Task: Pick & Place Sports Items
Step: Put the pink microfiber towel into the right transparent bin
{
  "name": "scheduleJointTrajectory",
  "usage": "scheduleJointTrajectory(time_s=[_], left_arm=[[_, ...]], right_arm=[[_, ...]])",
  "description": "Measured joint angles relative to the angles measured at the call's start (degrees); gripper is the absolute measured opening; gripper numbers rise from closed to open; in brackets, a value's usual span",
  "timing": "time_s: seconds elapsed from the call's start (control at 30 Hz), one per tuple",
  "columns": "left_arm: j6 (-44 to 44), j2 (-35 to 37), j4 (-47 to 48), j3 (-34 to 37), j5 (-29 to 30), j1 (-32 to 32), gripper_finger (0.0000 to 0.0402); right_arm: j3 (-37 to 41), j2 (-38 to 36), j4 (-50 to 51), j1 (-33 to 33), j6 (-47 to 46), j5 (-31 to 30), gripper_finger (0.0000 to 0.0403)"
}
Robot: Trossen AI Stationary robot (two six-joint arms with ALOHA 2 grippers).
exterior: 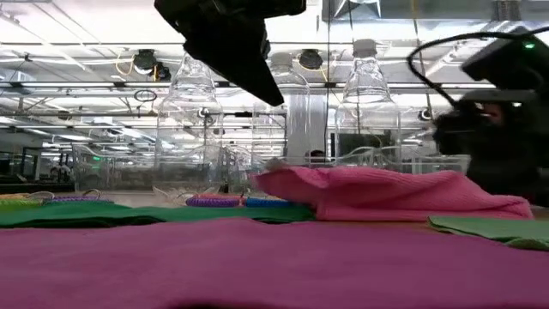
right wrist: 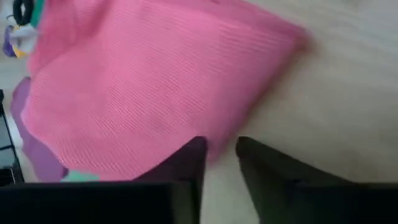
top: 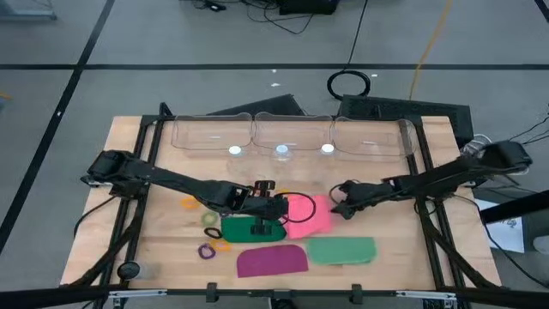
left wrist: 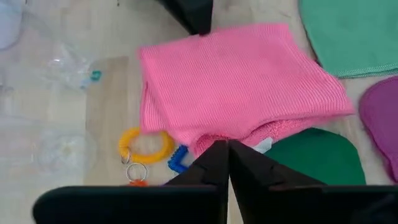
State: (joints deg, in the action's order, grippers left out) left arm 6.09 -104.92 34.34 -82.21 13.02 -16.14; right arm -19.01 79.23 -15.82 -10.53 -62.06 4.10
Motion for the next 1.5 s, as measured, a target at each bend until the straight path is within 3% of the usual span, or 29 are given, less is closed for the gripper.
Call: scheduleJointTrajectory(time_s=[0.13, 0.3, 0.43, 0.57, 0.73, 0.9, 1.17, 1.5], left_arm=[[0.1, 0.0, -0.4, 0.0, 0.0, 0.0, 0.0002], [0.1, 0.0, -1.1, 0.0, 0.0, 0.0, 0.0016], [0.2, 0.0, -1.1, 0.0, 0.0, 0.0, 0.0014], [0.2, 0.0, -1.1, 0.0, 0.0, 0.0, 0.0001], [0.2, 0.0, -1.2, 0.0, 0.0, 0.0, 0.0014], [0.1, 0.0, -1.2, 0.0, 0.0, 0.0, 0.001], [0.1, 0.0, -1.2, 0.0, 0.0, 0.0, 0.0015], [0.1, 0.0, -1.2, 0.0, 0.0, 0.0, 0.0019]], right_arm=[[2.7, -2.7, -2.2, -0.1, -0.1, -2.3, 0.0004], [5.7, -3.1, -12.2, -0.1, -0.3, -2.8, 0.0025], [7.0, -3.0, -16.9, -0.1, -0.1, -2.7, 0.0074], [7.1, -2.1, -18.1, -0.1, 0.4, -3.5, 0.0152], [6.3, 1.6, -19.3, -0.1, 0.7, -2.9, 0.0246], [3.3, 7.4, -19.3, -0.6, 0.1, -2.7, 0.0279], [0.8, 14.1, -17.8, -1.6, -1.0, -1.2, 0.0224], [0.7, 16.1, -17.2, -1.9, -1.1, -0.2, 0.0087]])
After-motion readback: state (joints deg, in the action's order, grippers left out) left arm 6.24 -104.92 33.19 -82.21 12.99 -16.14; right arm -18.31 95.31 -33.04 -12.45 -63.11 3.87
